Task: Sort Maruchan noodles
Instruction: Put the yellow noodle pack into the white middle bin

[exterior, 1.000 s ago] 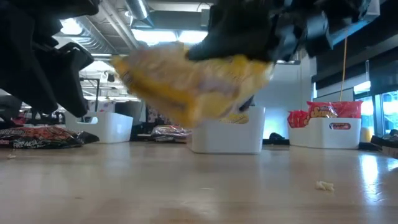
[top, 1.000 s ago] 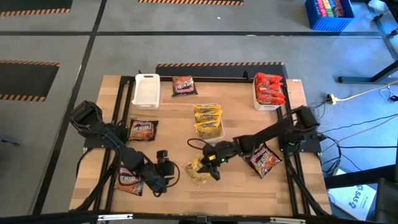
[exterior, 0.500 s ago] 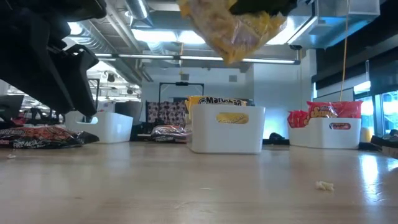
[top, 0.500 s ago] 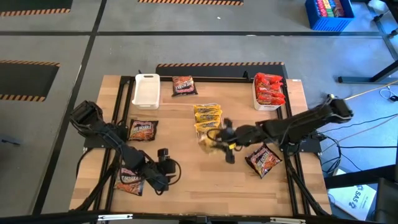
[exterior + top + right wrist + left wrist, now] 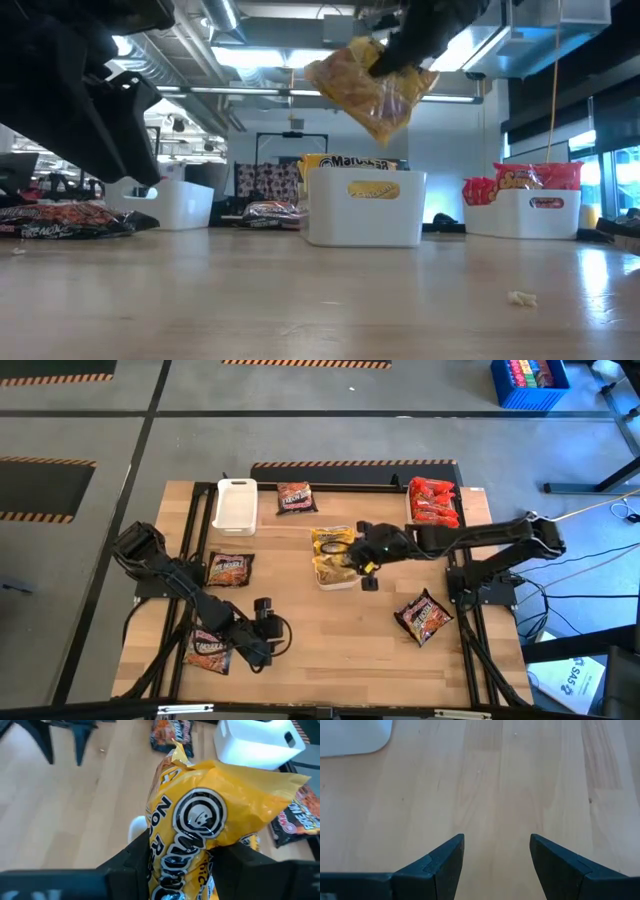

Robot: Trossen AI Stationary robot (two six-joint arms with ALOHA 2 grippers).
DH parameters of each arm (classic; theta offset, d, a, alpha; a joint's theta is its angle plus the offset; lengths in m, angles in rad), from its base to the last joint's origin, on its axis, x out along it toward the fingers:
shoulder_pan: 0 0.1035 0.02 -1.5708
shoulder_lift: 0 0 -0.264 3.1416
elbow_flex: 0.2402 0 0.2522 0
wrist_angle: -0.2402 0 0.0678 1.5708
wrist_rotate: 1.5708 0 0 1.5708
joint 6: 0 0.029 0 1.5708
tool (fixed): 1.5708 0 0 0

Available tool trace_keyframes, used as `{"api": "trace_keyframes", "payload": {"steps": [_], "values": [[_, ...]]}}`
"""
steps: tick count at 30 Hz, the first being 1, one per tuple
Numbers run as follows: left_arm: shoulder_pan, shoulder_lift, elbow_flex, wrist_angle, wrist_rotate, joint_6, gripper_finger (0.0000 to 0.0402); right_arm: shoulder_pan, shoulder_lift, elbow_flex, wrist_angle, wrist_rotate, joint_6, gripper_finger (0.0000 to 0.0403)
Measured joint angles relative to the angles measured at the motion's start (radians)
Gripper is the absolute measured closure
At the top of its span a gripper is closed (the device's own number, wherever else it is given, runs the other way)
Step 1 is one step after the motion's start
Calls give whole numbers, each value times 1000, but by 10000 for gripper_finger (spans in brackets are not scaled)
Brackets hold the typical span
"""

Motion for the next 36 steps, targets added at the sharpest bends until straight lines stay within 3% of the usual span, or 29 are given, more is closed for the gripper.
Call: {"api": "trace_keyframes", "payload": {"steps": [18,27,36], "values": [[7,0,0,32,-13,33,179,-8,142,8,-45,-18,-72,260],[14,0,0,33,-17,35,179,-8,161,109,-191,-17,-90,260],[16,0,0,33,-12,36,179,-8,293,242,-353,-15,-116,260]]}}
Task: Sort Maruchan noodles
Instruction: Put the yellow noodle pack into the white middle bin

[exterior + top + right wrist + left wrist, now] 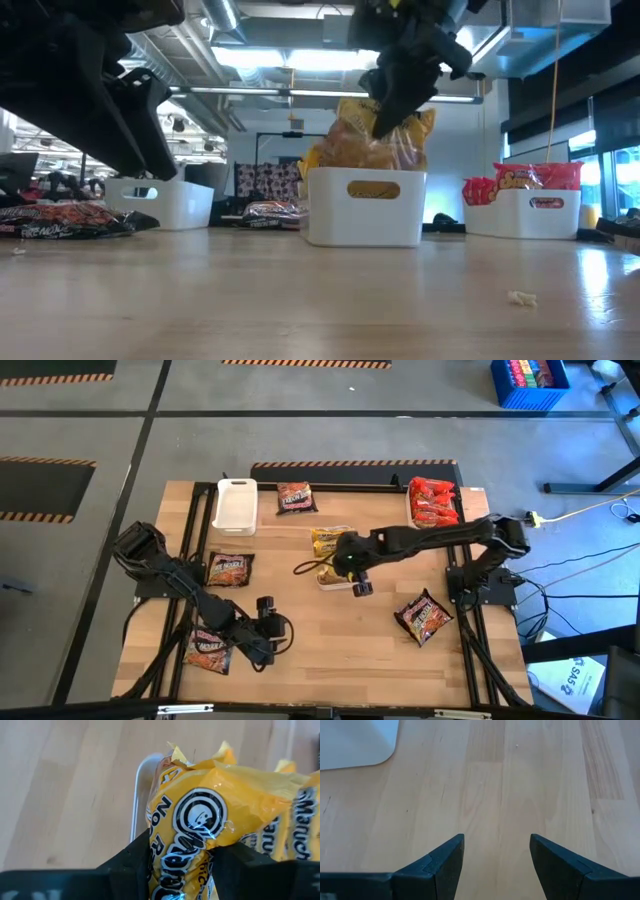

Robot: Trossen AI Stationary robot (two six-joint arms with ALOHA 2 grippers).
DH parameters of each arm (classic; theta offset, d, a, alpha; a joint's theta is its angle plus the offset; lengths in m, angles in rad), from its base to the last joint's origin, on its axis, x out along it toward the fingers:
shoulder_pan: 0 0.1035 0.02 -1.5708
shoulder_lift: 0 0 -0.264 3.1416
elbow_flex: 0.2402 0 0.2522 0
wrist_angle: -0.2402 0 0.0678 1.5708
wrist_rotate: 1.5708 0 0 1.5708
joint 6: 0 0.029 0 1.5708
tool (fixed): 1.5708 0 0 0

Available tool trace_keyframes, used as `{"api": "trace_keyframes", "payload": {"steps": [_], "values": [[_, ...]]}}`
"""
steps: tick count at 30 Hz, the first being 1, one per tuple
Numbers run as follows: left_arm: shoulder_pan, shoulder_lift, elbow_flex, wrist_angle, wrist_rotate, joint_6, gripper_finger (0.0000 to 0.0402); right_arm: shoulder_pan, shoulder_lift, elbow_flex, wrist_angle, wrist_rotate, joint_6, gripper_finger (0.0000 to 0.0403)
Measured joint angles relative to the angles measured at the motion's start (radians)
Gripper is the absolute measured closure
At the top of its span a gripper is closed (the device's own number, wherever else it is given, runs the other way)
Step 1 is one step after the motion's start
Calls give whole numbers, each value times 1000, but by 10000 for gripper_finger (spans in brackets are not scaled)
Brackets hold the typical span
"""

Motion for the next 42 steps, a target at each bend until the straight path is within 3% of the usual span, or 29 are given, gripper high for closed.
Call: {"api": "trace_keyframes", "payload": {"steps": [25,42], "values": [[2,0,0,14,6,15,179,8,173,45,-45,-65,-9,260],[9,0,0,21,10,24,179,8,203,43,27,-81,27,251]]}}
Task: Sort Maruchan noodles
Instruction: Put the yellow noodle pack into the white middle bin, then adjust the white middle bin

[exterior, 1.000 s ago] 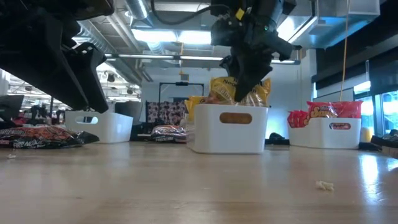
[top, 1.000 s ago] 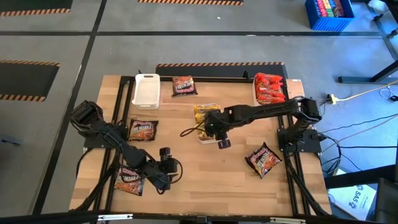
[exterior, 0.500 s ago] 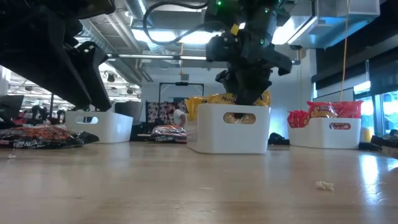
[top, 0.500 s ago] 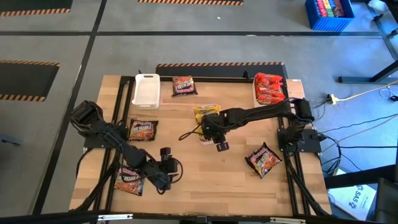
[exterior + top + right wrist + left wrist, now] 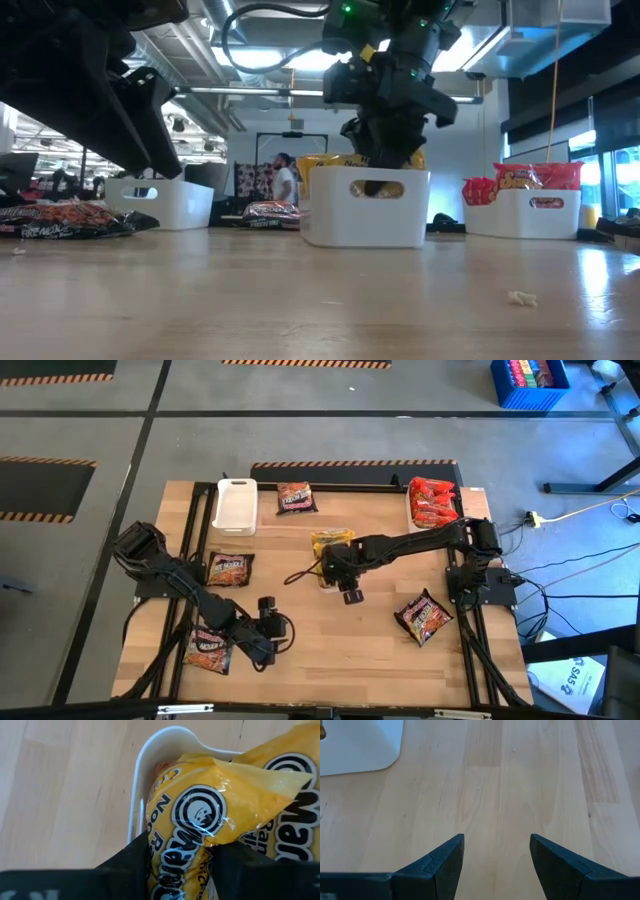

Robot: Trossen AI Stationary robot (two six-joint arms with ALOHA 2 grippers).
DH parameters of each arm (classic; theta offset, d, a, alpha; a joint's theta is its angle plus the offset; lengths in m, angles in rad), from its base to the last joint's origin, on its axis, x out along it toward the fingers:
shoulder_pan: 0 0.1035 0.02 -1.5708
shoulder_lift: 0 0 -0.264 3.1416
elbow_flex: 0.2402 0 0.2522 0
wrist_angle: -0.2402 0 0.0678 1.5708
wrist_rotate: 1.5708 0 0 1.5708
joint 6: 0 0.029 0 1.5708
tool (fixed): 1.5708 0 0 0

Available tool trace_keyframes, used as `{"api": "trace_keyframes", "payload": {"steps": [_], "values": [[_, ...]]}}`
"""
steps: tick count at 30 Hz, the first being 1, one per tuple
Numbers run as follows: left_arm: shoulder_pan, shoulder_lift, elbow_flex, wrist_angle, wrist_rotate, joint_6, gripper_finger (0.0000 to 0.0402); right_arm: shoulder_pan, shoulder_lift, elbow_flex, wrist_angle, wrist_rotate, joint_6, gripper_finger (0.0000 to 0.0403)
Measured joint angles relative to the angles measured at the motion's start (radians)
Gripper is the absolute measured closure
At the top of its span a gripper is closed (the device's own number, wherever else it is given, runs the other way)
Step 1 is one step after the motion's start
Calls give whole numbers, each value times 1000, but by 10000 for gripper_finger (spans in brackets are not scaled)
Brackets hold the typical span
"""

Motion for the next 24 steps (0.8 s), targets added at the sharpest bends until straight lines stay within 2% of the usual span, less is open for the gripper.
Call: {"api": "trace_keyframes", "payload": {"steps": [7,11,17,24], "values": [[0,0,0,0,0,9,179,0,0,2,13,-26,35,179],[0,0,0,0,0,9,179,0,0,41,-26,-26,52,152],[0,0,0,0,0,9,179,29,0,150,-142,10,59,146],[0,0,0,0,0,9,179,88,-15,250,-410,151,150,146]]}}
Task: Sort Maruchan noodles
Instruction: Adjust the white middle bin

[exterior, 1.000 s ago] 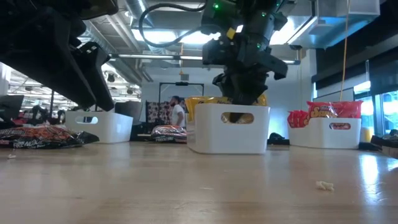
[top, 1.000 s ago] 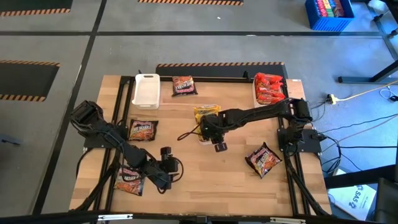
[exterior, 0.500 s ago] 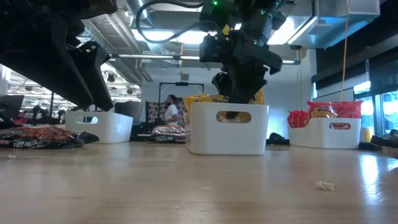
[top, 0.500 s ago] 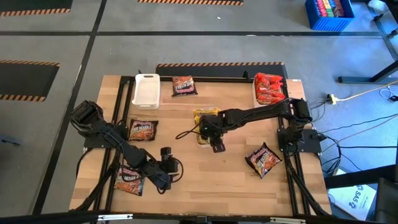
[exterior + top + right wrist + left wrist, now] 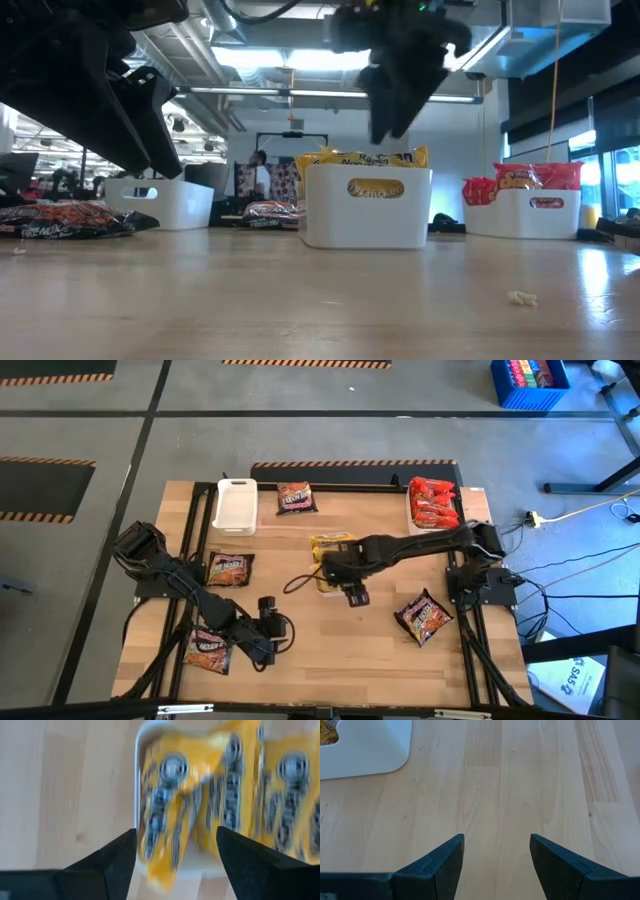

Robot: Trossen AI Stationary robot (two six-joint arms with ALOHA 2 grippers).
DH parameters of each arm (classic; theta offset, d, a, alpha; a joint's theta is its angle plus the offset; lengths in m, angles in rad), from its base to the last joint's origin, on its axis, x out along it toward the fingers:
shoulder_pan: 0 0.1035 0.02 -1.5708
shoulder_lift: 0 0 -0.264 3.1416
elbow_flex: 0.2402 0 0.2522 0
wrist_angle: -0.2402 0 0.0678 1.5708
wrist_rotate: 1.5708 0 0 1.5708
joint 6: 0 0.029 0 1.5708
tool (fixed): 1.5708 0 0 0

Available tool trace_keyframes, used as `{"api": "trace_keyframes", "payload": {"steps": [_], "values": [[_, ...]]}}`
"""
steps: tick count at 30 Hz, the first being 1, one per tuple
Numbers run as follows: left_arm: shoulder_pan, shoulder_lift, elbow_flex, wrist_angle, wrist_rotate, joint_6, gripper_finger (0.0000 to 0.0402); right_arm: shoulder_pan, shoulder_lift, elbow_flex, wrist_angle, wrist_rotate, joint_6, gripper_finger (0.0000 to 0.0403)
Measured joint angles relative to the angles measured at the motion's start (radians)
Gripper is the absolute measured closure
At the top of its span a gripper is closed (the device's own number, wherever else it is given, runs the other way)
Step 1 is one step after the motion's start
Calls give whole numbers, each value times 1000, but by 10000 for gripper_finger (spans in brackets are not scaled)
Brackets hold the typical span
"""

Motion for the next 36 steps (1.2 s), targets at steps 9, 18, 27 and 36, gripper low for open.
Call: {"api": "trace_keyframes", "payload": {"steps": [9,18,27,36], "values": [[5,0,0,12,-31,-1,179,100,-210,-217,-8,126,202,146],[117,24,0,57,-48,-60,179,163,-543,-736,458,176,380,146],[311,92,1,129,-2,-33,179,126,-572,-1002,808,215,387,146],[477,99,0,155,-13,160,179,54,-568,-1014,896,250,234,146]]}}
